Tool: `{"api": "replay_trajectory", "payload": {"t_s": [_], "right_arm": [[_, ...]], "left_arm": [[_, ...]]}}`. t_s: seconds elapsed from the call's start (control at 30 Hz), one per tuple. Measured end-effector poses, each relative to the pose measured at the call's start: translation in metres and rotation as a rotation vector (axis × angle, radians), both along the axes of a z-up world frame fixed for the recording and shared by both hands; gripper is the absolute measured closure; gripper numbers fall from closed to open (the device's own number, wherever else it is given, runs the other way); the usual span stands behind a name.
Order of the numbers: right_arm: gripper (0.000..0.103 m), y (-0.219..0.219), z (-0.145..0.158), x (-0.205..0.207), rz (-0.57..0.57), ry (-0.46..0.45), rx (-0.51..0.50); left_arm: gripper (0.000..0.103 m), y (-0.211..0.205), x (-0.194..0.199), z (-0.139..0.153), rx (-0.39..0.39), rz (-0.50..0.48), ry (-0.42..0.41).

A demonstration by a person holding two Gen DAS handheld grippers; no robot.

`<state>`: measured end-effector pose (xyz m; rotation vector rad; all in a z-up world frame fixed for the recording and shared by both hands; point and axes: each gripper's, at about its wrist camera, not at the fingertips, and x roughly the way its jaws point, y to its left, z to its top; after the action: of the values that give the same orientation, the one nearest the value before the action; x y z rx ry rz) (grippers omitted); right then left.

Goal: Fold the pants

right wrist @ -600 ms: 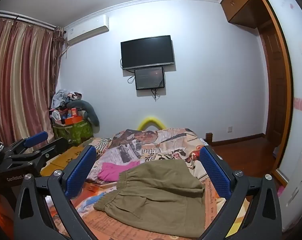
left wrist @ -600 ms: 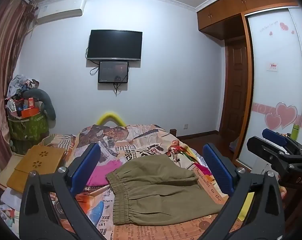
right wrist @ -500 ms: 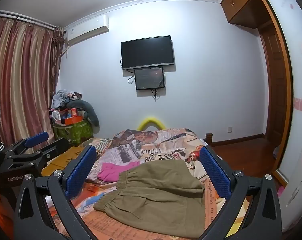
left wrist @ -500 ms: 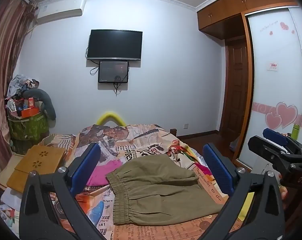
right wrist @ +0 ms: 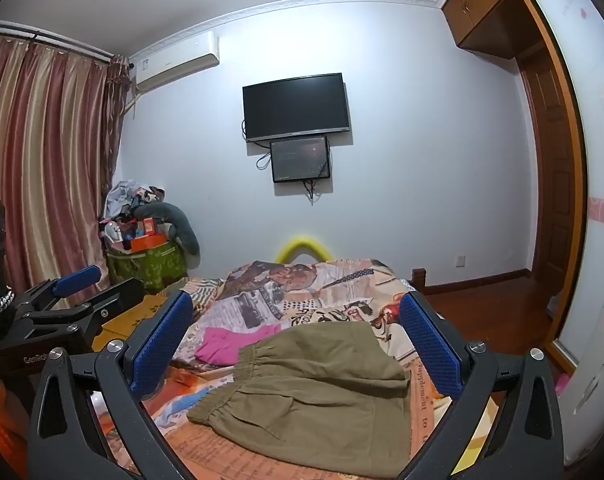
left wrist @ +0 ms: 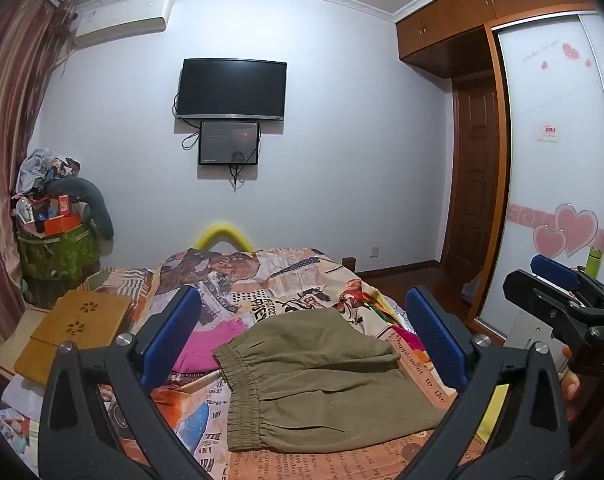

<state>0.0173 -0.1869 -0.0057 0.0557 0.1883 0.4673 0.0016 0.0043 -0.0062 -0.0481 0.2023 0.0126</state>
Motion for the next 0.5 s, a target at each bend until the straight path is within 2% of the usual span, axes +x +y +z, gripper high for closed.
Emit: {"api": "replay_trajectory", "payload": {"t_s": [0.5], "right_arm": [[0.0,-0.0009,0.0007,-0.001,0.0,-0.001,-0.001]], "left_arm": [[0.0,-0.0018,0.0049,-0.0042,0.008,0.001,0.0]]}}
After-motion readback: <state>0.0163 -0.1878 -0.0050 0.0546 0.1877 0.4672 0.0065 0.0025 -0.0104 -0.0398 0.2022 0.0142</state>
